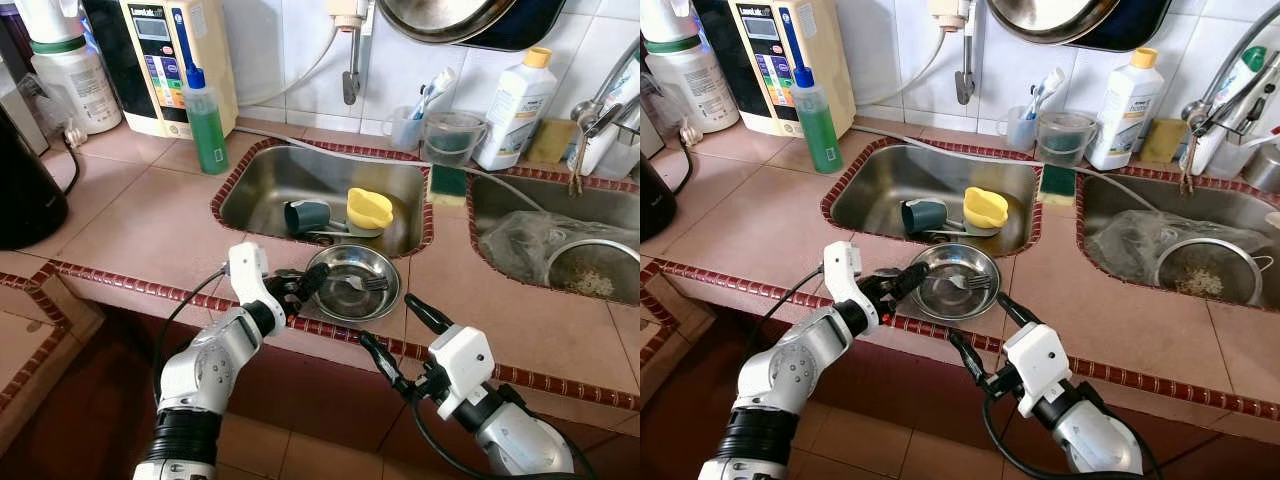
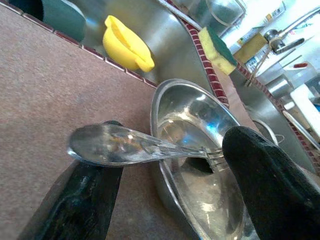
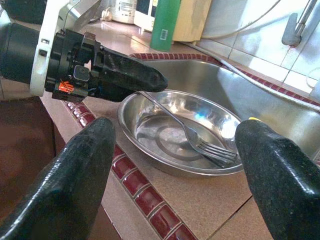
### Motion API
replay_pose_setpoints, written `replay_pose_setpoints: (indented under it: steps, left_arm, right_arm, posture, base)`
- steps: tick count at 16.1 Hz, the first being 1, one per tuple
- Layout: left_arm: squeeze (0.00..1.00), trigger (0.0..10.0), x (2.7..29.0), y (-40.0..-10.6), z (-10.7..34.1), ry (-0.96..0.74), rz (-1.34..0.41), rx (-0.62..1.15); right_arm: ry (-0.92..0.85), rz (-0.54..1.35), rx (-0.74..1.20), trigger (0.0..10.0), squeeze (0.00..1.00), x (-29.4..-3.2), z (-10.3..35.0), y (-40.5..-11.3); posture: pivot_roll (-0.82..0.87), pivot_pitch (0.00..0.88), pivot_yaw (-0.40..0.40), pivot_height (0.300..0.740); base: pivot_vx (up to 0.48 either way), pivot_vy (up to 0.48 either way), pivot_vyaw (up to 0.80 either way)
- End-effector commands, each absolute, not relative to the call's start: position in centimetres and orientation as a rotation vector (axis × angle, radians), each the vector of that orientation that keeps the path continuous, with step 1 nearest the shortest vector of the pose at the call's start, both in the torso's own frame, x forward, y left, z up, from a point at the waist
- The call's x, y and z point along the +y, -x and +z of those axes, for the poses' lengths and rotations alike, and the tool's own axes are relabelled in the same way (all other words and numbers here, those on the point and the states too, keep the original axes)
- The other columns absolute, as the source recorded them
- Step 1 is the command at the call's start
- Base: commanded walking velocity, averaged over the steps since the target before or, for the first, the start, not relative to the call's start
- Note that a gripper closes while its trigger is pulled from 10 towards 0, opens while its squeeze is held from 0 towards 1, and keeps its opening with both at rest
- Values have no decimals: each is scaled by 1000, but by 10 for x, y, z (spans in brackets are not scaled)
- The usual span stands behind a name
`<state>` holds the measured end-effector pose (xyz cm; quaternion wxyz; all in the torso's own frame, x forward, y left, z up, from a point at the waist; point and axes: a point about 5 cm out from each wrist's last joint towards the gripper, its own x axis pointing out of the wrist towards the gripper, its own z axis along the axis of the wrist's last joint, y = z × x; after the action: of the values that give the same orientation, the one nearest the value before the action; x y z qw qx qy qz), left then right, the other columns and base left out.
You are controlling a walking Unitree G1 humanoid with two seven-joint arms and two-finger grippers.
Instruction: Kitchen organization
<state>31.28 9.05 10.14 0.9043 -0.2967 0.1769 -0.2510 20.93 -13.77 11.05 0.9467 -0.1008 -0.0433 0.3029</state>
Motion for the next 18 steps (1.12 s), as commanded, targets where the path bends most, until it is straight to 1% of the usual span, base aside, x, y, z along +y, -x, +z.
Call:
replay_pose_setpoints:
  steps: [1, 18]
  left_arm:
    - [0, 0, 88, -315, 106, 630, -532, 358]
    - [0, 0, 88, -316, 108, 654, -529, 351]
  right_arm:
    - [210, 620, -105, 10000, 0, -136, 115, -210]
    - [218, 611, -106, 10000, 0, -136, 114, -212]
  posture:
    - [-174, 0, 44, 740]
    - [-170, 0, 47, 740]
  base:
    - [0, 0, 0]
    - [0, 0, 0]
